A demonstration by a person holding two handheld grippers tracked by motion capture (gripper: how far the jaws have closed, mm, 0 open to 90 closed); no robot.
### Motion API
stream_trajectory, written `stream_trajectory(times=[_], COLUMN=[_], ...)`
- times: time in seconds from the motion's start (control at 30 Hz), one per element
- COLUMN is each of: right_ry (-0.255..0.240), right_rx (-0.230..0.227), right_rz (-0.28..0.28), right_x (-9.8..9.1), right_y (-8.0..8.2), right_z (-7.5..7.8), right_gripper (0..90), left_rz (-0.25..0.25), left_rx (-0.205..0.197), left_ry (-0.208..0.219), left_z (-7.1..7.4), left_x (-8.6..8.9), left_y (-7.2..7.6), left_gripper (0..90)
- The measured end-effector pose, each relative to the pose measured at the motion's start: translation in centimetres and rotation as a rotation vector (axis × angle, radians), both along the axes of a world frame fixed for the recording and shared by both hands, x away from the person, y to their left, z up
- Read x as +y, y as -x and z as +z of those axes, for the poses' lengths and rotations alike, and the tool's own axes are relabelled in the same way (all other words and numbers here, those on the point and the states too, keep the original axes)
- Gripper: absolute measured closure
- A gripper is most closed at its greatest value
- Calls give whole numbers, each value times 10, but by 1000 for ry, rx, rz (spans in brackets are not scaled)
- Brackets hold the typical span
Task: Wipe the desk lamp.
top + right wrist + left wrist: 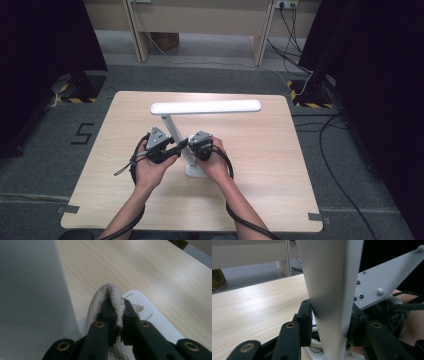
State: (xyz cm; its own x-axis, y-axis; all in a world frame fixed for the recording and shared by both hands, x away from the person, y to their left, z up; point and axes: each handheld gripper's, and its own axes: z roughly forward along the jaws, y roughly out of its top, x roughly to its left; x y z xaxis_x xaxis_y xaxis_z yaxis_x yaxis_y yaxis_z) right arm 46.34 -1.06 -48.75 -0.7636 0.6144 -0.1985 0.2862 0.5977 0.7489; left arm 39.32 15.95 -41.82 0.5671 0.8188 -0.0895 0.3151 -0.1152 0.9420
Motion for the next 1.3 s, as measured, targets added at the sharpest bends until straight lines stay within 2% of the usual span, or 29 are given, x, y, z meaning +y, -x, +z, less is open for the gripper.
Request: stream_trajectory(times=[0.03, 0.13, 0.2, 0.3, 0.47, 0.5, 0.67, 1.3], right_ry=[-4, -8, -12, -11, -9, 1, 45, 68], right_rx=[9, -1, 15, 1, 12, -3, -13, -18], right_rz=[-11, -8, -27, -16, -54, -50, -101, -258], right_x=[0, -1, -2, -4, -8, -11, -24, -65], right_y=[1, 1, 3, 1, 5, 4, 7, 6], right_z=[-1, -1, -1, -2, -2, -2, -5, -10], right_gripper=[858, 859, 859, 860, 860, 860, 860, 861], left_rz=[0, 2, 3, 4, 4, 5, 6, 6], left_rx=[1, 0, -1, -3, -4, -4, -7, -11], left_ry=[-2, -7, -6, 0, 0, 2, 0, 0], left_z=[0, 0, 0, 0, 0, 0, -1, -1], left_x=[0, -1, 0, 0, 0, -1, -1, 0], left_y=[0, 0, 0, 0, 0, 1, 1, 1], left_gripper=[620, 620, 620, 620, 620, 620, 622, 622])
